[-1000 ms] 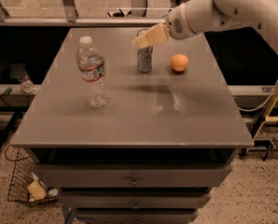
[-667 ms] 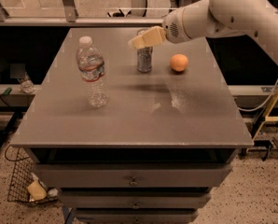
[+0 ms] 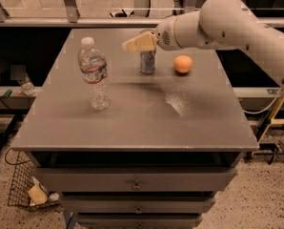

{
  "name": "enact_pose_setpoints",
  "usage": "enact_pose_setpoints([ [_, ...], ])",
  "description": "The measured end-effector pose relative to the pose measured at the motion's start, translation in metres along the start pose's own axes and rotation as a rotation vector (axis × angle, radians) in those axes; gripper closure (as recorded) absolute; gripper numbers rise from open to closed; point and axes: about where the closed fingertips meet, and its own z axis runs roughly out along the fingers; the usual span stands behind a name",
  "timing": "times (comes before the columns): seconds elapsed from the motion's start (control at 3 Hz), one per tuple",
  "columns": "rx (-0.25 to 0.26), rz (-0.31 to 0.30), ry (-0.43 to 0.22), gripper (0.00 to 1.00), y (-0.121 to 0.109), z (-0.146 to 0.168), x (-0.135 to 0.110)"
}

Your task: Knock redbull can over

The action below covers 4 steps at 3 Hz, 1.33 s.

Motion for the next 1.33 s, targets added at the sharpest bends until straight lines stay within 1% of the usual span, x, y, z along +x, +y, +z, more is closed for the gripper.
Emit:
enact_pose_setpoints([
  [0.33,0.001,0.005,-0.023,0.41,0.003,0.007,0.000],
  [0.67,0.002,-0.003,-0.057,0.71,0.006,0.003,-0.002],
  [1.0,0.017,-0.056,-0.073,0.94,0.003,-0.019,-0.005],
  [1.33,0.073,-0.144,-0.015,1.00,-0.005,-0.065,0.006],
])
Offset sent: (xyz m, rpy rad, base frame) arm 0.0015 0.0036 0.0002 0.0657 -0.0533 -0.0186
